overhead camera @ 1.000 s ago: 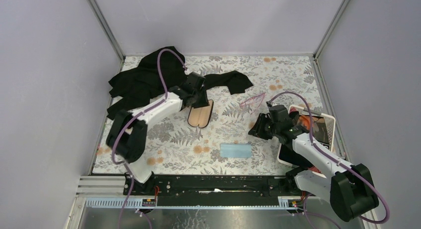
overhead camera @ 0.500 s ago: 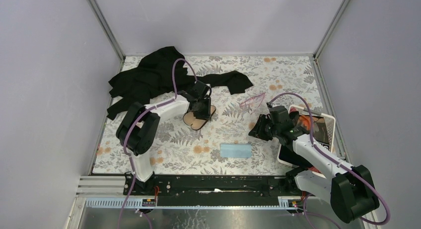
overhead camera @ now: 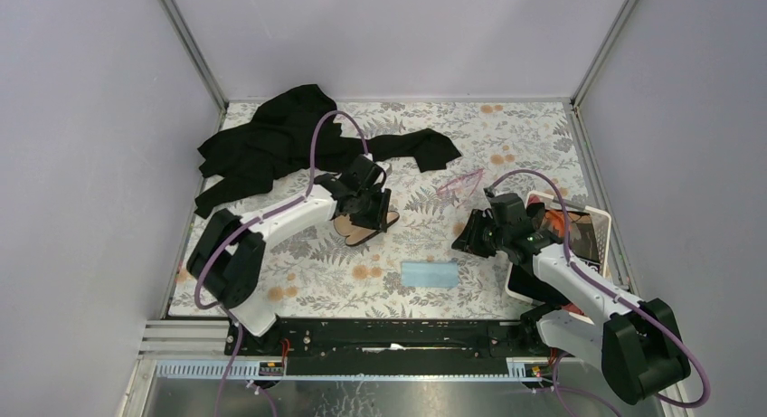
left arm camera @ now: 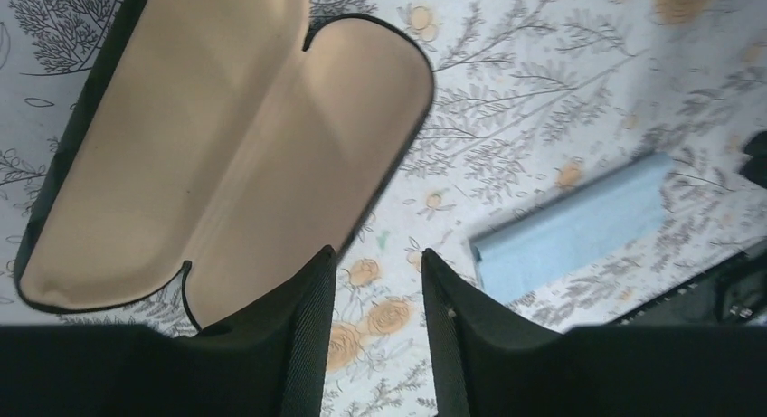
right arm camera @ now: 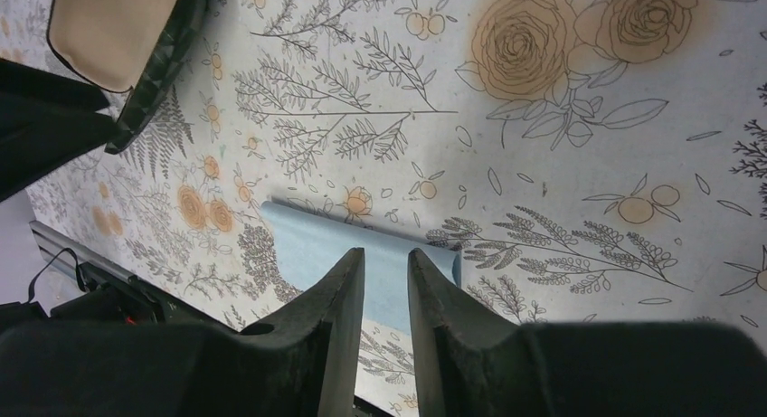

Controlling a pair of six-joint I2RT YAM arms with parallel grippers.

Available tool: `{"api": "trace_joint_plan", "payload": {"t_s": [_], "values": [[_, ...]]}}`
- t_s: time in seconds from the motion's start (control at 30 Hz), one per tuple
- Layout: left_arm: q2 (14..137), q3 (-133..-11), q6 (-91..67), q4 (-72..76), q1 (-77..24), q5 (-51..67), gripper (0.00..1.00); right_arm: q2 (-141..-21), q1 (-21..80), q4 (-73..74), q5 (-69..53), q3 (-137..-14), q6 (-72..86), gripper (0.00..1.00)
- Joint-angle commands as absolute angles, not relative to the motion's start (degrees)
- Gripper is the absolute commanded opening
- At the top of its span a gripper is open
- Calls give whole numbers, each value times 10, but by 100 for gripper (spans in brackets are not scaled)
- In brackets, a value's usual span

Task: Organize the sunglasses
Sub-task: Adjust the sunglasses case at the center of the board, then pick up the glasses cleaning cloth from the center of the board.

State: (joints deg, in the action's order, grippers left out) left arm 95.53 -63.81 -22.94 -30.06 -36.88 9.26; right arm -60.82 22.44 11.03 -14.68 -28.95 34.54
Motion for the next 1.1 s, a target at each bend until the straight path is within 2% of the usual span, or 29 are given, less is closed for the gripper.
{"api": "trace_joint_plan", "payload": {"t_s": [0.0,0.1,0.13,0.17,0.2,0.27,0.5,1.07], "values": [[902,-631,-248,-306,-381,91,45,-607,222,122,-155,-273,336,34],[864,-611,-301,-290,-395,87,49,-611,222,118,-163,-256,343,43],[856,-597,-323,-278,-407,90,54,-614,222,117,-164,-250,345,45],[850,-586,-342,-267,-420,91,66,-615,222,117,-166,-245,345,46],[849,-576,-361,-256,-436,90,74,-618,222,116,-167,-241,345,48],[859,-562,-391,-239,-469,81,76,-620,222,112,-172,-231,348,50],[916,-516,-468,-186,-525,53,70,-612,223,106,-178,-208,357,51],[980,-468,-535,-96,-543,64,47,-574,243,113,-162,-174,392,50]]}}
